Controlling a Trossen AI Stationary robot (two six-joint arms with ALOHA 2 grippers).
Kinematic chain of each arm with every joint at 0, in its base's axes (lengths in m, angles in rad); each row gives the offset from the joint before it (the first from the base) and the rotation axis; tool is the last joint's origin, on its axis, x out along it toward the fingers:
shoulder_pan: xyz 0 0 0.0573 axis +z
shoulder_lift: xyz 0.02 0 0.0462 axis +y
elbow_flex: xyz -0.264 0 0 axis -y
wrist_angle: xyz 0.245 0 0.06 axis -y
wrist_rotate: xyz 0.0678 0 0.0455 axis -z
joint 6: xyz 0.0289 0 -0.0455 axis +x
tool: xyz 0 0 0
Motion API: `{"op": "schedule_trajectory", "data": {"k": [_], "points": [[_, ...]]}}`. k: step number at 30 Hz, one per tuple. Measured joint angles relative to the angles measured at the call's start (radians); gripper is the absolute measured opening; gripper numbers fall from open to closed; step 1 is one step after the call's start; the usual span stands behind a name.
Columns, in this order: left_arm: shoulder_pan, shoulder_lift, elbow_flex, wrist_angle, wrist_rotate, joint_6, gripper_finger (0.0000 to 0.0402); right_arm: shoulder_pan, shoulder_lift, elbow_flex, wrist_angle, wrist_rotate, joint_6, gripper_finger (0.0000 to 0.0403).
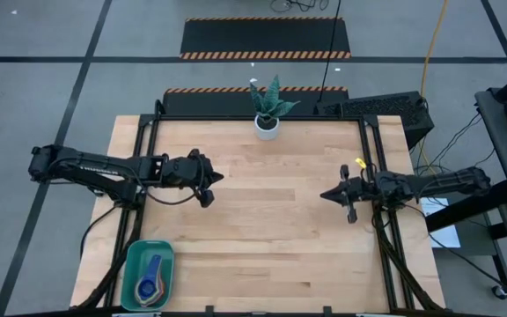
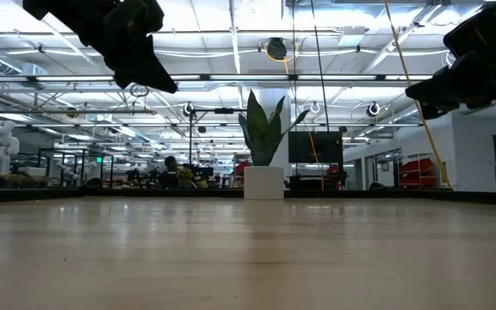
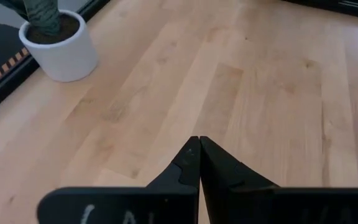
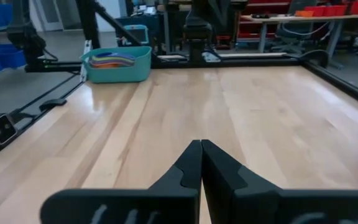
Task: Nest measuring cups in basket
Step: Return to Home Position
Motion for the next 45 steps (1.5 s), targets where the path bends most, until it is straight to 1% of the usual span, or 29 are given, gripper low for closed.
{"op": "schedule_trajectory", "data": {"k": [7,14,24,27,30,38,42,45], "points": [[0.015,-0.001,0.0,0.028,0.0,0.002,0.0003,-0.064,-0.111,0.001,-0.084,-0.001,-0.02,0.0],[0.048,-0.026,0.0,0.029,0.0,0.01,0.0004,-0.125,-0.212,-0.036,-0.06,-0.004,-0.031,0.0],[0.09,-0.083,0.002,0.022,0.0,0.032,0.0003,-0.159,-0.21,-0.039,-0.051,-0.008,-0.079,0.0],[0.1,-0.087,0.002,0.025,0.0,0.034,0.0005,-0.159,-0.21,-0.039,-0.067,-0.029,-0.079,0.0],[0.106,-0.086,0.002,0.02,0.0,0.037,0.0003,-0.159,-0.21,-0.04,-0.069,-0.027,-0.088,0.0],[0.106,-0.086,0.002,0.026,0.0,0.028,0.0003,-0.157,-0.209,-0.041,0.007,0.062,-0.107,0.0],[0.106,-0.095,0.002,0.049,0.0,0.031,0.0006,-0.157,-0.209,-0.041,0.007,0.051,-0.104,0.0],[0.106,-0.098,0.001,0.04,0.0,0.036,0.0006,-0.157,-0.209,-0.041,0.013,0.013,-0.101,0.0]]}}
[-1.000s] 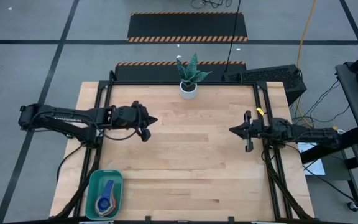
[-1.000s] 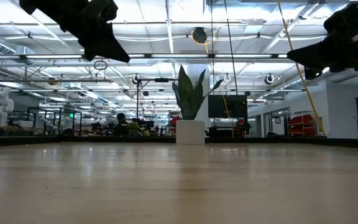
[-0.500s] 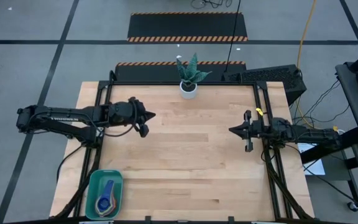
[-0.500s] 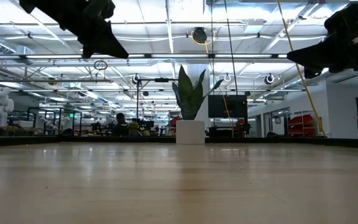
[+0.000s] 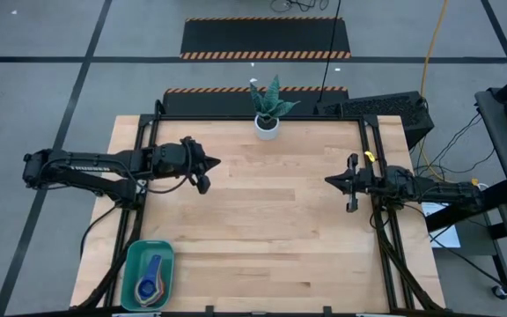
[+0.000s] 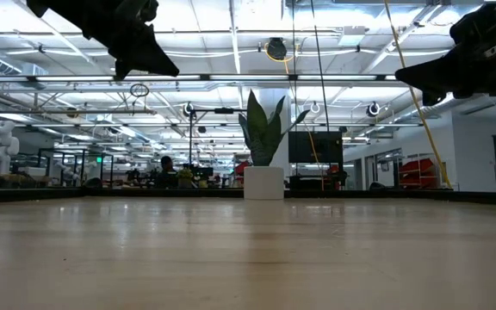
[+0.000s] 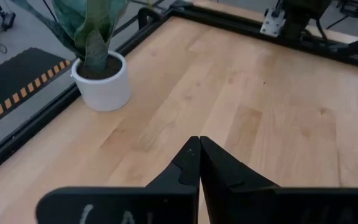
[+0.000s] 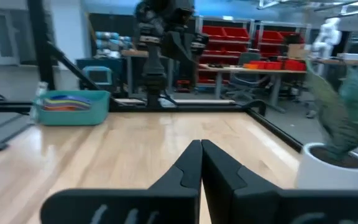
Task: Nest measuring cups in basket
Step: Return to Home Position
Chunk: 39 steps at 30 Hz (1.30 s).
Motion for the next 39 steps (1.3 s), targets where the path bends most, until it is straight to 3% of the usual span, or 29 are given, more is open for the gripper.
{"op": "schedule_trajectory", "data": {"k": [6,20,29,39], "points": [[0.0,-0.002,0.0,0.002,0.0,0.005,0.0007,0.0,0.0,0.0,-0.028,-0.072,0.013,0.0],[0.001,-0.002,0.0,-0.016,0.0,0.022,0.0006,0.0,0.0,0.0,-0.078,-0.067,0.034,0.0],[0.003,-0.096,-0.004,-0.139,0.001,0.068,0.0005,0.0,0.009,-0.001,-0.05,-0.065,0.077,0.0],[0.008,-0.263,-0.197,0.011,0.018,0.046,0.0003,0.0,0.009,-0.001,0.036,-0.065,0.077,0.0]]}}
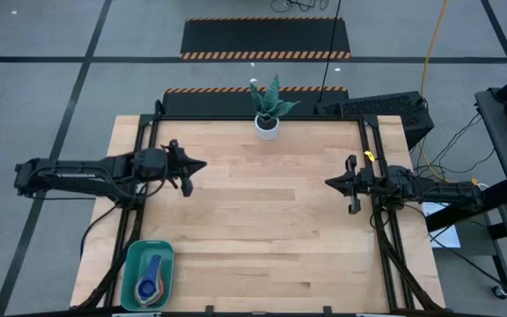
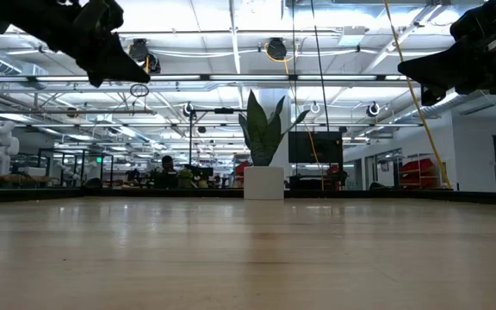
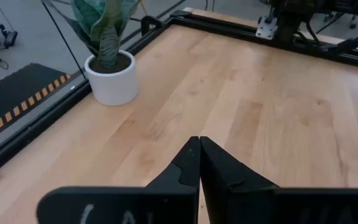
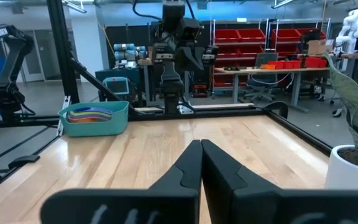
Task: Nest measuring cups in basket
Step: Return to Home Position
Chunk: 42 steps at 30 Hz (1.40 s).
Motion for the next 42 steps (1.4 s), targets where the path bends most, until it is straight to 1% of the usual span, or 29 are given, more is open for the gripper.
{"op": "schedule_trajectory", "data": {"k": [3,9,14,17,21,24,29,33,37,42], "points": [[-0.002,-0.03,-0.043,0.021,0.0,0.003,0.0008,0.0,0.0,0.0,0.001,0.0,0.0,0.0],[-0.019,-0.098,-0.156,0.063,0.001,0.005,0.0004,0.0,0.0,0.0,0.004,0.0,0.0,0.0],[-0.045,-0.165,-0.267,0.157,0.004,-0.004,0.0004,0.0,0.0,0.0,0.005,0.0,0.0,0.0],[-0.054,-0.212,-0.328,0.201,0.024,-0.014,0.0004,0.0,0.0,0.0,0.005,0.0,0.0,0.0],[-0.068,-0.277,-0.388,0.216,0.027,-0.023,0.0007,0.0,0.0,0.0,0.007,0.0,0.0,0.0],[-0.075,-0.328,-0.417,0.217,0.027,-0.023,0.0003,0.0,0.0,0.0,0.007,0.0,0.0,0.0],[-0.082,-0.407,-0.459,0.215,0.052,0.007,0.0009,0.0,0.0,0.0,0.007,0.0,0.0,0.0],[-0.082,-0.478,-0.493,0.199,0.053,0.003,0.0003,0.0,0.0,0.0,0.007,0.0,0.0,0.0],[-0.082,-0.538,-0.501,0.199,0.054,0.019,0.0008,0.0,0.0,0.0,0.007,0.0,0.0,0.0],[-0.082,-0.6,-0.501,0.199,0.054,0.061,0.0004,0.0,0.0,0.0,0.007,0.0,0.0,0.0]]}}
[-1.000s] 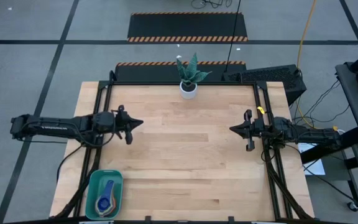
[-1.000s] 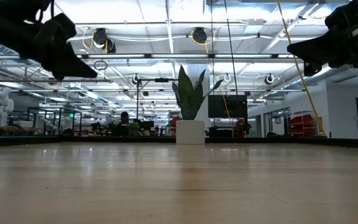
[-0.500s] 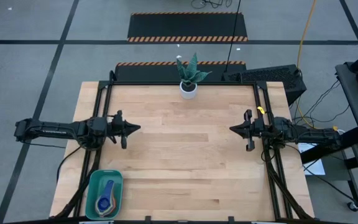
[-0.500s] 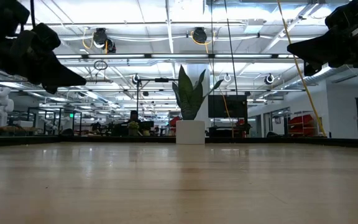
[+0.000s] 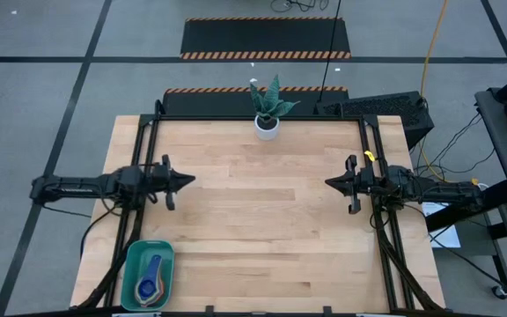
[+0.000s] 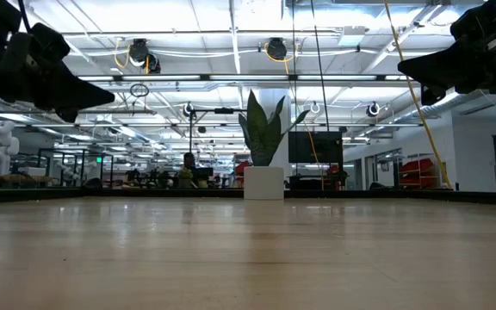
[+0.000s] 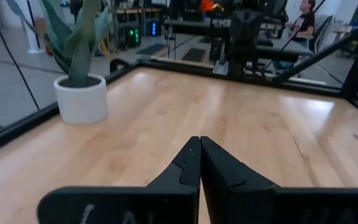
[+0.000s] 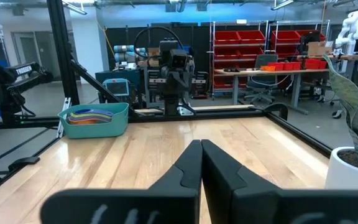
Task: Nest measuring cups in basket
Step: Return to Home Position
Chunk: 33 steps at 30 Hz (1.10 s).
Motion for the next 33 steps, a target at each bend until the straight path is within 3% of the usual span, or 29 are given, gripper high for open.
{"op": "schedule_trajectory", "data": {"k": [13,29,33], "points": [[0.0,-0.135,0.0,-0.008,0.041,0.048,0.0008,0.0,0.0,0.0,0.0,0.0,0.0,0.0],[0.017,-0.13,0.0,-0.011,0.042,0.074,0.0003,0.0,0.0,0.0,-0.003,0.0,0.0,0.0],[0.016,-0.13,0.0,-0.018,0.089,0.085,0.0004,0.0,0.0,0.0,-0.003,0.0,0.0,0.0]]}}
